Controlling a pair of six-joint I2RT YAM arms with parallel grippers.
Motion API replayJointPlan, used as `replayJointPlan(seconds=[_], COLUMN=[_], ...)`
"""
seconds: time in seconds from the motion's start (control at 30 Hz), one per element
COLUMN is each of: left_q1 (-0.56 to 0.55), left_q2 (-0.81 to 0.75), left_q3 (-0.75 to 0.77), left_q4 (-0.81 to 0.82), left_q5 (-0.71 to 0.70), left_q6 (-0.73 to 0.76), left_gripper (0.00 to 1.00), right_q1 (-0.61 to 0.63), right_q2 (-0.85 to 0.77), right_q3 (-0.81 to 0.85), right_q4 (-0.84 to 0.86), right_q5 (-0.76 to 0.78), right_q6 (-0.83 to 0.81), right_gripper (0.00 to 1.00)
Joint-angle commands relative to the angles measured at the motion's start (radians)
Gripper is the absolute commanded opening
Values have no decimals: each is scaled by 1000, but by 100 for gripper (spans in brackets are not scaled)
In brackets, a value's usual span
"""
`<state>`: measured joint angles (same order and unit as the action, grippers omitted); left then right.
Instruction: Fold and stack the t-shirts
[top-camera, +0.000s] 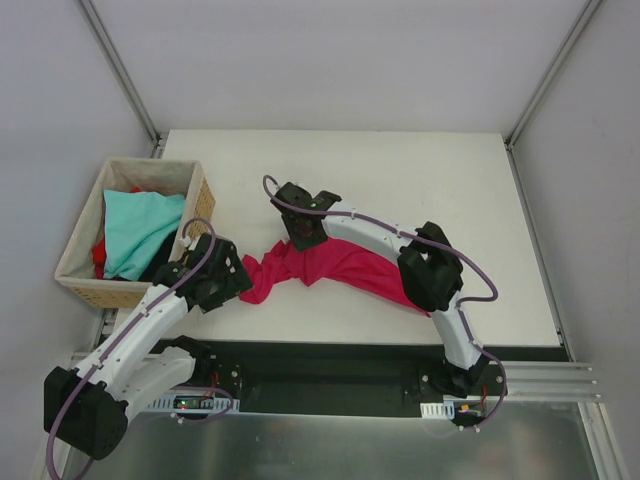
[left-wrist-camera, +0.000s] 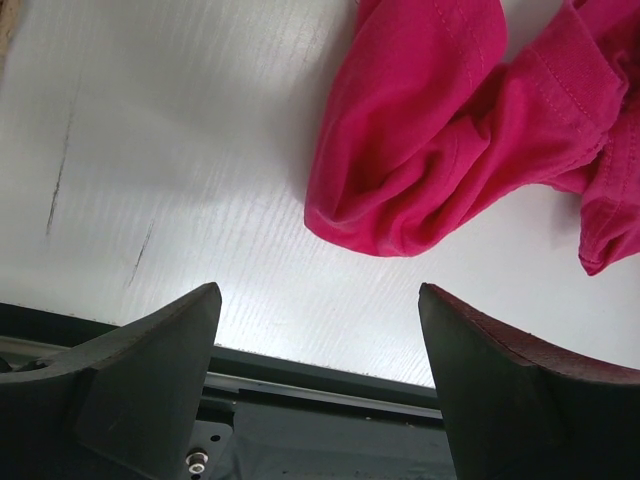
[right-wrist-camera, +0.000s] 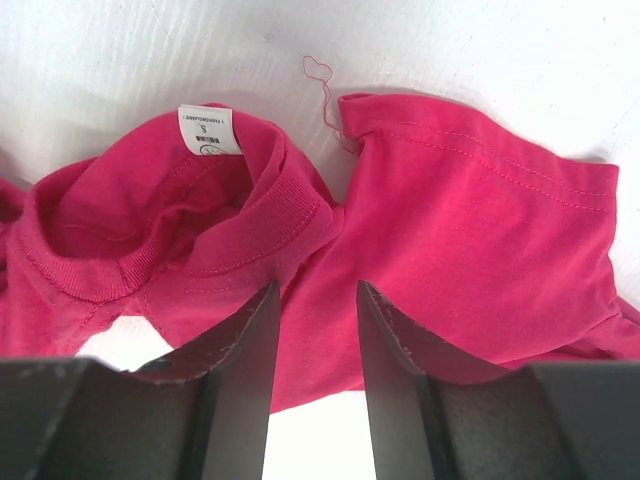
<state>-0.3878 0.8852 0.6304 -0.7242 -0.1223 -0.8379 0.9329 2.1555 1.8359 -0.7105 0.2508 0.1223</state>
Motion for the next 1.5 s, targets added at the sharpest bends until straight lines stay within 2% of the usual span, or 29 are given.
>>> replayJointPlan(seconds=[0.0, 0.2, 0.4, 0.67, 1.23, 1.33, 1.37, 1.4, 1.43, 1.47], left_q1=[12, 12, 13, 13, 17, 18, 18, 20, 20, 20], left_q2=[6, 0, -6, 0, -9, -6, -6, -6, -3, 0], left_q3=[15, 6, 0, 2, -15, -9, -9, -9, -8, -8], left_q4=[-29, -30, -29, -29, -29, -30, -29, -27, -29, -29], left_q5=[-23, -19, -16, -16, -23, -28, -28, -30, -30, -30], left_q6=[6, -1, -6, -1, -1, 5, 6, 5, 5, 6], left_gripper=[80, 81, 81, 81, 81, 81, 82, 82, 82, 83], right_q1=[3, -5, -8, -5, -5, -6, -8, -8, -9, -8], right_q2=[-29, -43, -126, -83, 33, 21, 6, -9, -23, -38], right_q3=[-15, -55, -147, -121, -41, -53, -66, -73, -81, -90], right_q4=[-4, 8, 77, 109, 82, 68, 66, 63, 65, 65], right_q5=[24, 18, 21, -24, 28, 77, 90, 114, 125, 134], right_q6=[8, 13, 34, 43, 17, 5, 4, 5, 5, 5], right_gripper=[39, 40, 42, 43, 43, 31, 14, 5, 1, 1])
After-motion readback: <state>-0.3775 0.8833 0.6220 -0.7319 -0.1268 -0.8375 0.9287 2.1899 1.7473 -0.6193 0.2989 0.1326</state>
